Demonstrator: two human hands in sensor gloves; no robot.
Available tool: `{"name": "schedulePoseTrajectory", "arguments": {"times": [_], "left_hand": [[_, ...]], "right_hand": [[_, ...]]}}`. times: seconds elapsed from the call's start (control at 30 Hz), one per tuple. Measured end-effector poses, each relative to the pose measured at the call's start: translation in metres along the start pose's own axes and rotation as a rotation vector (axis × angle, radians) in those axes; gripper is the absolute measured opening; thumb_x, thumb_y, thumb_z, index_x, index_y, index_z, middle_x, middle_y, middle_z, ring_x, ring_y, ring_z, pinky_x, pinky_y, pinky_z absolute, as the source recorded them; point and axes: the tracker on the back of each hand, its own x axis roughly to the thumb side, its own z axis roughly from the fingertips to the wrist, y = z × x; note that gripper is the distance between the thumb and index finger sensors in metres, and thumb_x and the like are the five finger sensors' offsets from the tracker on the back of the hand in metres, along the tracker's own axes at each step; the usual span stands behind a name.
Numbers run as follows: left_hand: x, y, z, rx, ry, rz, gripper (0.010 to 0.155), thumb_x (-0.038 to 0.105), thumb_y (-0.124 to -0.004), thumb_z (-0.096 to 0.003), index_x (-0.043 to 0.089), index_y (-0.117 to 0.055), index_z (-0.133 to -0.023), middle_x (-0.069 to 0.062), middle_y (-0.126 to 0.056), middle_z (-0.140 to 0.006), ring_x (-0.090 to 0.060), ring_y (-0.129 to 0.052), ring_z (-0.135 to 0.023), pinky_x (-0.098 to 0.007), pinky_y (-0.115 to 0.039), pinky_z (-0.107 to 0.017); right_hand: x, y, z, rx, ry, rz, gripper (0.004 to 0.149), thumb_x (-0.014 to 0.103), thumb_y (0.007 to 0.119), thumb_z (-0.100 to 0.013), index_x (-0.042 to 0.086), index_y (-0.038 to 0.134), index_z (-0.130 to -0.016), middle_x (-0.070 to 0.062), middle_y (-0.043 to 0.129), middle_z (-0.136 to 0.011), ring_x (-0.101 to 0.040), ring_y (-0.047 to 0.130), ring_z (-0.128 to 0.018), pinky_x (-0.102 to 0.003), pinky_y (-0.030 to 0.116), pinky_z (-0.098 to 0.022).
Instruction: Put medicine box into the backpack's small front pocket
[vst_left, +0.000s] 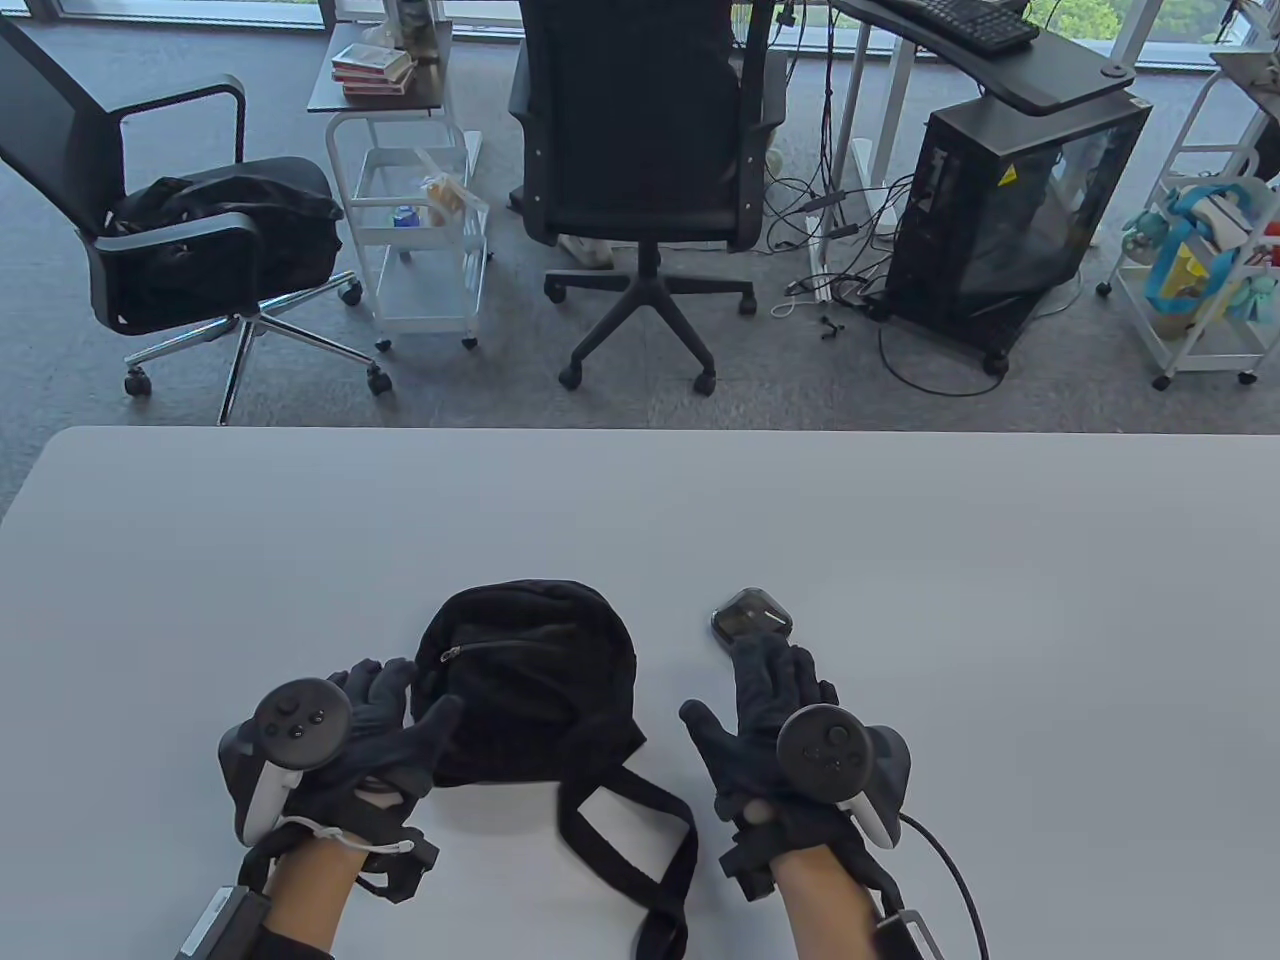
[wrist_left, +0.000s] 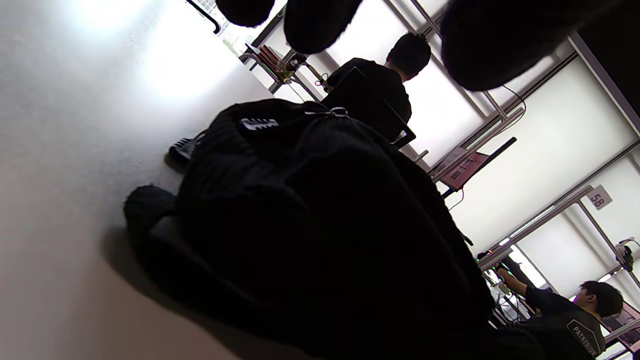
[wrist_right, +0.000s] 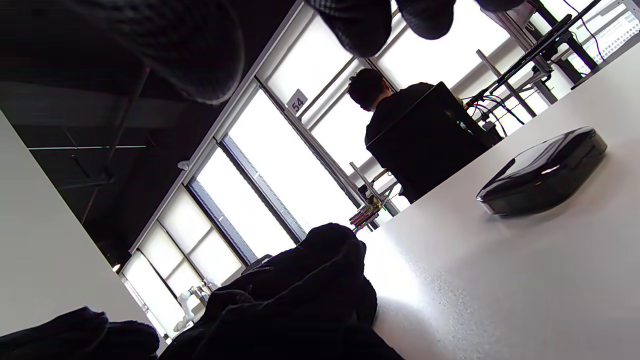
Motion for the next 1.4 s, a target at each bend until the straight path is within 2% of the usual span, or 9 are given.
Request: {"name": "schedulePoseTrajectory", "arguments": {"times": [0.53,0.77,0.9,1.03,1.13,1.2,1.27,1.33,1.4], "left_hand": [[-0.035,0.000,-0.014,0.090,0.164,0.148,0.092,0.064,-0.079,-0.0515,0.003,-0.045,-0.111,-0.034,-0.038,-0.116,-0.063,-0.021,-0.100,-0.077,-0.017,-0.058],[-0.043,-0.018,-0.018,0.007,0.286,0.057,0.099,0.067,-0.083,-0.0503,0.001,-0.042,-0.112,-0.036,-0.020,-0.116,-0.062,-0.004,-0.098,-0.076,-0.013,-0.058],[-0.050,-0.024,-0.022,0.006,0.326,0.065,0.088,0.058,-0.080,-0.0528,-0.003,-0.052,-0.109,-0.036,-0.023,-0.116,-0.062,-0.003,-0.097,-0.076,-0.013,-0.058],[-0.051,-0.029,-0.025,-0.024,0.345,0.085,0.091,0.063,-0.084,-0.0505,-0.003,-0.061,-0.107,-0.037,-0.021,-0.116,-0.061,0.000,-0.097,-0.075,-0.011,-0.057],[-0.051,-0.032,-0.029,-0.026,0.336,0.141,0.070,0.056,-0.089,-0.0496,0.006,-0.075,-0.098,-0.036,-0.023,-0.116,-0.062,-0.001,-0.096,-0.075,-0.009,-0.056],[-0.048,-0.027,-0.027,0.027,0.328,0.228,0.047,0.040,-0.093,-0.0489,0.011,-0.085,-0.085,-0.033,-0.044,-0.114,-0.063,-0.018,-0.098,-0.075,-0.014,-0.057],[-0.043,-0.021,-0.024,0.106,0.278,0.353,0.044,0.036,-0.094,-0.0469,0.010,-0.087,-0.081,-0.029,-0.062,-0.110,-0.062,-0.038,-0.099,-0.076,-0.020,-0.057],[-0.043,-0.018,-0.022,0.129,0.250,0.473,0.044,0.036,-0.091,-0.0485,0.009,-0.083,-0.082,-0.029,-0.072,-0.105,-0.062,-0.052,-0.098,-0.077,-0.029,-0.059],[-0.046,-0.018,-0.020,0.142,0.271,0.574,0.044,0.034,-0.090,-0.0482,0.008,-0.080,-0.083,-0.026,-0.090,-0.094,-0.058,-0.077,-0.091,-0.076,-0.041,-0.061]], "right_hand": [[0.004,0.007,-0.001,0.000,-0.027,0.003,0.087,0.056,0.070,-0.056,-0.009,0.042,-0.108,-0.039,0.031,-0.108,-0.068,0.028,-0.093,-0.078,0.025,-0.056],[0.009,0.014,0.001,0.046,-0.034,-0.005,0.087,0.054,0.069,-0.056,-0.009,0.038,-0.108,-0.039,0.028,-0.108,-0.068,0.026,-0.093,-0.078,0.024,-0.056],[0.015,0.013,0.002,0.034,-0.061,-0.011,0.090,0.055,0.069,-0.056,-0.010,0.033,-0.108,-0.040,0.027,-0.108,-0.068,0.025,-0.093,-0.078,0.024,-0.056],[0.018,0.015,0.003,0.054,-0.065,-0.018,0.091,0.055,0.069,-0.056,-0.010,0.031,-0.108,-0.040,0.025,-0.108,-0.069,0.024,-0.093,-0.078,0.023,-0.055],[0.020,0.017,0.002,0.067,-0.062,-0.020,0.092,0.055,0.069,-0.056,-0.010,0.030,-0.108,-0.040,0.025,-0.108,-0.069,0.024,-0.093,-0.078,0.023,-0.056],[0.020,0.018,0.001,0.078,-0.053,-0.006,0.093,0.056,0.069,-0.056,-0.010,0.029,-0.108,-0.040,0.026,-0.108,-0.069,0.026,-0.093,-0.078,0.025,-0.056],[0.020,0.019,0.001,0.082,-0.053,-0.013,0.093,0.056,0.069,-0.056,-0.010,0.028,-0.108,-0.040,0.026,-0.108,-0.069,0.027,-0.093,-0.078,0.025,-0.056],[0.020,0.018,0.002,0.080,-0.053,-0.026,0.094,0.056,0.069,-0.056,-0.011,0.028,-0.108,-0.040,0.027,-0.108,-0.069,0.027,-0.093,-0.078,0.025,-0.056],[0.021,0.016,0.003,0.066,-0.059,-0.038,0.093,0.056,0.069,-0.056,-0.011,0.028,-0.108,-0.041,0.027,-0.107,-0.069,0.028,-0.093,-0.078,0.026,-0.056]]}}
